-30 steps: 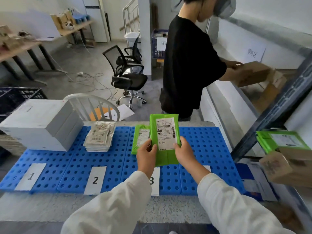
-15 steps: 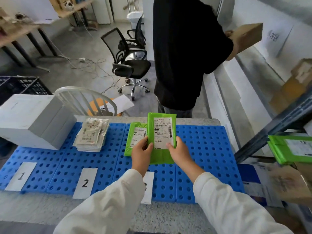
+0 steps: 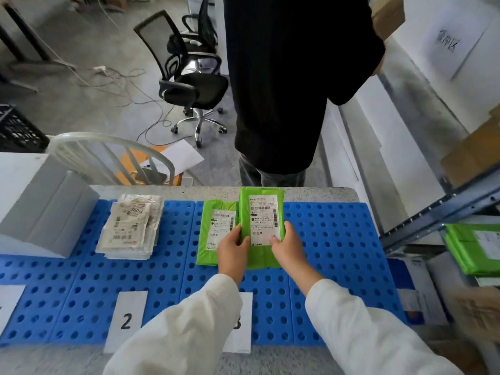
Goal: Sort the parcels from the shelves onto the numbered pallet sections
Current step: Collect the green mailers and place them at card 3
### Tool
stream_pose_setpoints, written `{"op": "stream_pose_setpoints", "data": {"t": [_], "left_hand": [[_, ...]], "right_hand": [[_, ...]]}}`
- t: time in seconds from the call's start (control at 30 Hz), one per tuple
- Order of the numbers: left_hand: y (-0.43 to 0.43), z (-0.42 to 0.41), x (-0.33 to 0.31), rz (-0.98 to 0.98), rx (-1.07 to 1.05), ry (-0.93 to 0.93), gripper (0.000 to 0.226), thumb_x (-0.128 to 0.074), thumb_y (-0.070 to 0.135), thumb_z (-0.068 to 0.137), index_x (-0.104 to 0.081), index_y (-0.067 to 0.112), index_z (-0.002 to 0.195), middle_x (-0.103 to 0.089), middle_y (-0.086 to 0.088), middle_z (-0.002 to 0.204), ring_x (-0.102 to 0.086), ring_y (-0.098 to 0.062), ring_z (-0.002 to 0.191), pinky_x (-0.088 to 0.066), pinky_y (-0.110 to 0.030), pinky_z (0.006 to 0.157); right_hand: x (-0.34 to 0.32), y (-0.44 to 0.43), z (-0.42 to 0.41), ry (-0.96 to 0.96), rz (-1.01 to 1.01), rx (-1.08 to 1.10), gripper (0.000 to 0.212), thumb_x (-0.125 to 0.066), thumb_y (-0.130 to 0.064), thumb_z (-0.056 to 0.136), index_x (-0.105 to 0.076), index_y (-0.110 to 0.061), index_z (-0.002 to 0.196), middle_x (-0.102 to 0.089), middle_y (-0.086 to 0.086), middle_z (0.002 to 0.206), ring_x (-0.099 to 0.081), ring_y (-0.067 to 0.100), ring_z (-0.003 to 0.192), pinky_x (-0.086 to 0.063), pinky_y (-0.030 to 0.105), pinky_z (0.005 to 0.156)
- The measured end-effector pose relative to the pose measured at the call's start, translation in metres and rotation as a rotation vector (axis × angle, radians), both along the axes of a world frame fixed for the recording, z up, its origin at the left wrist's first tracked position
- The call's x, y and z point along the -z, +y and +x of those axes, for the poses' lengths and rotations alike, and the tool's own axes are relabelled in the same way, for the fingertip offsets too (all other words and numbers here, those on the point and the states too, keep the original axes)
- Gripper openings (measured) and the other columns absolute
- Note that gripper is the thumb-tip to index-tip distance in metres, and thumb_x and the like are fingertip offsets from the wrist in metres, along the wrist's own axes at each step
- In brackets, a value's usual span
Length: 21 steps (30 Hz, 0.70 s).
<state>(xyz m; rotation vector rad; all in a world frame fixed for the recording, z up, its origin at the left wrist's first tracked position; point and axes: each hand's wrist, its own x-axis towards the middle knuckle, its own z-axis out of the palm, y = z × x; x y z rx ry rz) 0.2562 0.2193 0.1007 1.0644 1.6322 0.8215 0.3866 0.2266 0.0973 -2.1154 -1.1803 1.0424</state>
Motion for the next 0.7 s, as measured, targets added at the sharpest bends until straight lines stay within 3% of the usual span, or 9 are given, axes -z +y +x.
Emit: {"op": "stream_pose_setpoints", "data": {"t": [0.17, 0.33, 0.43, 0.7], "left_hand": [[0.02, -0.006, 0.026, -0.081, 0.056, 0.104, 0.037, -0.056, 0.015, 0.095, -0.055, 0.008, 0.131, -0.062, -0.014, 0.124, -0.057, -0.031, 0.115, -0.048, -0.045, 0.097], [0.035, -0.01, 0.044, -0.098, 0.053, 0.106, 0.05, -0.056, 0.014, 0.095, -0.043, 0.011, 0.144, -0.056, -0.004, 0.136, -0.053, -0.018, 0.123, -0.042, -0.034, 0.106], [0.041, -0.011, 0.051, -0.095, 0.055, 0.137, 0.051, -0.058, 0.016, 0.094, -0.045, 0.011, 0.143, -0.056, -0.004, 0.135, -0.053, -0.015, 0.12, -0.038, -0.023, 0.1], [0.048, -0.009, 0.066, -0.105, 0.129, 0.194, 0.055, -0.066, 0.015, 0.089, -0.048, 0.007, 0.14, -0.053, -0.005, 0.13, -0.052, -0.02, 0.119, -0.041, -0.036, 0.106]], "right_hand": [[0.025, 0.019, -0.01, -0.04, -0.048, 0.015, 0.043, -0.055, -0.012, 0.094, -0.042, -0.01, 0.135, -0.051, 0.008, 0.132, -0.053, 0.023, 0.12, -0.044, 0.028, 0.091], [0.049, 0.035, -0.018, -0.062, -0.107, 0.02, 0.034, -0.054, -0.009, 0.094, -0.048, -0.009, 0.127, -0.054, 0.01, 0.128, -0.055, 0.024, 0.116, -0.047, 0.031, 0.091], [0.057, 0.042, -0.019, -0.076, -0.145, 0.035, 0.032, -0.052, -0.009, 0.094, -0.049, -0.009, 0.125, -0.056, 0.01, 0.127, -0.056, 0.025, 0.114, -0.047, 0.034, 0.09], [0.068, 0.043, -0.012, -0.096, -0.17, 0.011, 0.04, -0.051, -0.008, 0.095, -0.043, -0.009, 0.134, -0.052, 0.01, 0.13, -0.053, 0.025, 0.119, -0.046, 0.033, 0.095]]}}
